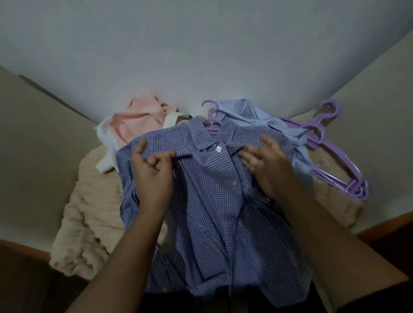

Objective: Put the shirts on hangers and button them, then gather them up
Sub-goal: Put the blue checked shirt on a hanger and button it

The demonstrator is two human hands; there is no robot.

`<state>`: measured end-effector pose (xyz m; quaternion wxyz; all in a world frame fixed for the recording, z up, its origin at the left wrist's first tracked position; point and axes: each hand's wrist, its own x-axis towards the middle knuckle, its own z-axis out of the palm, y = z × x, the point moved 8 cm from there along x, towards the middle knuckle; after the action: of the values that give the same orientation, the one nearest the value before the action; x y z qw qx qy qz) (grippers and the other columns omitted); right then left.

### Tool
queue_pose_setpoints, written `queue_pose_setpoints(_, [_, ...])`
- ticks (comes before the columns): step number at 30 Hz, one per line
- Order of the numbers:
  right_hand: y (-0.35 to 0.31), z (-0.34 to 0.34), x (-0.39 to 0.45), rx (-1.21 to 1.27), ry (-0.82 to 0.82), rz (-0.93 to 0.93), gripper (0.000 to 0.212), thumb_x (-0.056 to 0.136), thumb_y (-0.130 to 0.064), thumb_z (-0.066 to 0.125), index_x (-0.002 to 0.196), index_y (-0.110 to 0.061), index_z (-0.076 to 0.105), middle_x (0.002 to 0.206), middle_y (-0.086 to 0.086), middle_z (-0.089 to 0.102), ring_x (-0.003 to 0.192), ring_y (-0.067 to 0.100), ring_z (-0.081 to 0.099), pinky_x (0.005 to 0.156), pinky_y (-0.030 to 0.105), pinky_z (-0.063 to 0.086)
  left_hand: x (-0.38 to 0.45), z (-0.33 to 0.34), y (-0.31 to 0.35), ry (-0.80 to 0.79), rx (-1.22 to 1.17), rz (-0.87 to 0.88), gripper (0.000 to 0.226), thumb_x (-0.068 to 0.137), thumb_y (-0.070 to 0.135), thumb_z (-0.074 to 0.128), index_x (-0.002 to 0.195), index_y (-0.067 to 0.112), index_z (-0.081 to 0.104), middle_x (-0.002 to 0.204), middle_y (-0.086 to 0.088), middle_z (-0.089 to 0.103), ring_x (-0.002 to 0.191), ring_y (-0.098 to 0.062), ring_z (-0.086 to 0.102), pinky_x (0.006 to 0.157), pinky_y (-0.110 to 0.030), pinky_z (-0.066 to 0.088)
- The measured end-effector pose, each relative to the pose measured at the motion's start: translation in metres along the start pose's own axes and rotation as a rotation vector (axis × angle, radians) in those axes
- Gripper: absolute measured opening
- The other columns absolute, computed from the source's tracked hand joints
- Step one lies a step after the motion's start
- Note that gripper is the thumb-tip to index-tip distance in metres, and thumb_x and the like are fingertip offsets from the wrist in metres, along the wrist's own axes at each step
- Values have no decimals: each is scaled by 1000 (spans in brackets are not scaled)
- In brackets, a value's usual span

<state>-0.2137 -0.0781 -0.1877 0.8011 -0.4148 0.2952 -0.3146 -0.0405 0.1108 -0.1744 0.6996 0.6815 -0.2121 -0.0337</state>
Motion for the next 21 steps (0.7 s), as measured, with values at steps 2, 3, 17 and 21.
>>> queue_pose_setpoints(2, [-19,12,17,26,-15,-43,50,98,-3,36,145,-11,18,101,7,58,102,24,60,104,39,40,27,6,10,-1,43,42,48,94,15,54,136,15,31,81,3,71,89,-15,67,92,-41,51])
queue_pose_setpoints(3, [-25,15,27,23,-3,-53,51,98,-2,35,145,-10,17,107,10,57,106,26,58,107,40,38,40,8,12,3,86,55,51,94,16,54,139,13,30,79,1,70,83,-12,67,87,-36,53])
queue_pose_setpoints(17, [-5,-23,59,-448,161,-144,55,87,-5,59,136,-13,38,127,8,55,110,21,58,89,32,49,59,40,-23,-169,335,78,49,92,16,57,138,20,40,123,11,57,114,-6,54,99,-24,44])
queue_pose_setpoints(21, [3,-33,23,-598,186,-262,40,93,-1,49,132,-11,41,108,4,61,91,11,62,75,13,50,0,47,16,-107,334,294,37,89,8,62,118,26,48,103,11,57,91,-2,56,82,-11,44])
